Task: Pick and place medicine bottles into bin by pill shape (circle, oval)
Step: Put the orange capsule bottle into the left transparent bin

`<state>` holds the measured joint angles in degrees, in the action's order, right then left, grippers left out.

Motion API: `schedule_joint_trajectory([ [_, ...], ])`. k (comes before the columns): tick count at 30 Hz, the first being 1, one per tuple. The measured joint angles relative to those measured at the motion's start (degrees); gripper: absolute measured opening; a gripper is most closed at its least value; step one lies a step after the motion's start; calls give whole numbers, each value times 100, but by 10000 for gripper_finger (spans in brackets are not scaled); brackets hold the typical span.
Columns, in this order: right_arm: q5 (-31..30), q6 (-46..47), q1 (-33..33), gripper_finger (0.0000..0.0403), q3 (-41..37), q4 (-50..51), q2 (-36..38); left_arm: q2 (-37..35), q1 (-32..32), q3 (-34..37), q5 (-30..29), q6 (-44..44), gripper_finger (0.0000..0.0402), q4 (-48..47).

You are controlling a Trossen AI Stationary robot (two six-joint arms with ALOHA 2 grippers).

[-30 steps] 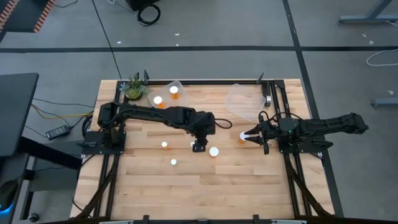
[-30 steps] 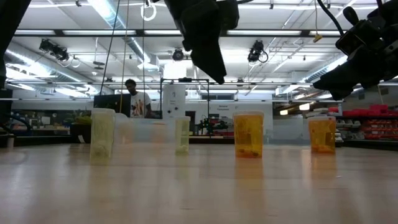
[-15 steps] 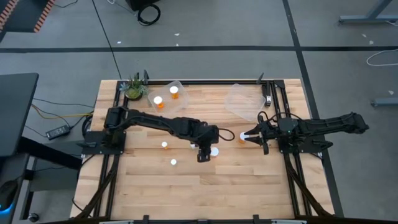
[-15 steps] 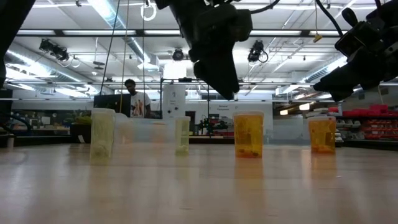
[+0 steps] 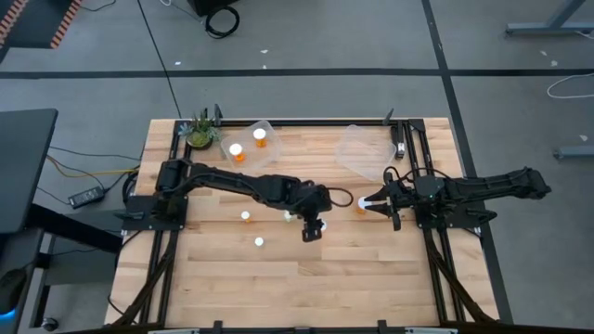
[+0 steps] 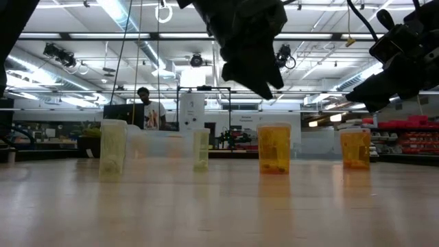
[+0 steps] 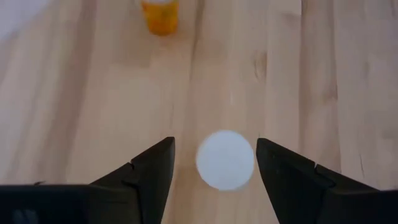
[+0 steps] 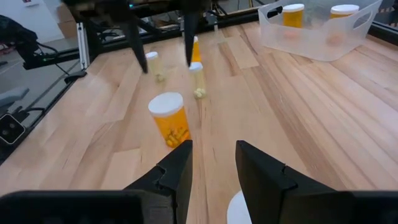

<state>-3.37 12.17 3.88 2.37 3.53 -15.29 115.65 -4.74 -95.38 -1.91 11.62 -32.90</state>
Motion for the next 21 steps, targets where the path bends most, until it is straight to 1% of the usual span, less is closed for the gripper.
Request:
schedule_joint_trajectory([
  [2,1,2,-2,129,0,-2,0,137,32,-308,2,-54,234,-40],
  [3,1,0,-1,129,0,0,0,220,46,-494,-1,-137,234,-221],
  [10,2,2,0,129,0,-7,-29,1321,73,-2420,2,-559,234,-1854],
  [13,2,1,0,129,0,1,-39,1685,78,-2967,2,-665,234,-2436],
  [16,0,1,-2,129,0,-1,-42,1814,71,-3170,2,-683,241,-2726],
  [21,2,1,0,129,0,-2,-42,1830,10,-3178,22,-833,268,-2793],
])
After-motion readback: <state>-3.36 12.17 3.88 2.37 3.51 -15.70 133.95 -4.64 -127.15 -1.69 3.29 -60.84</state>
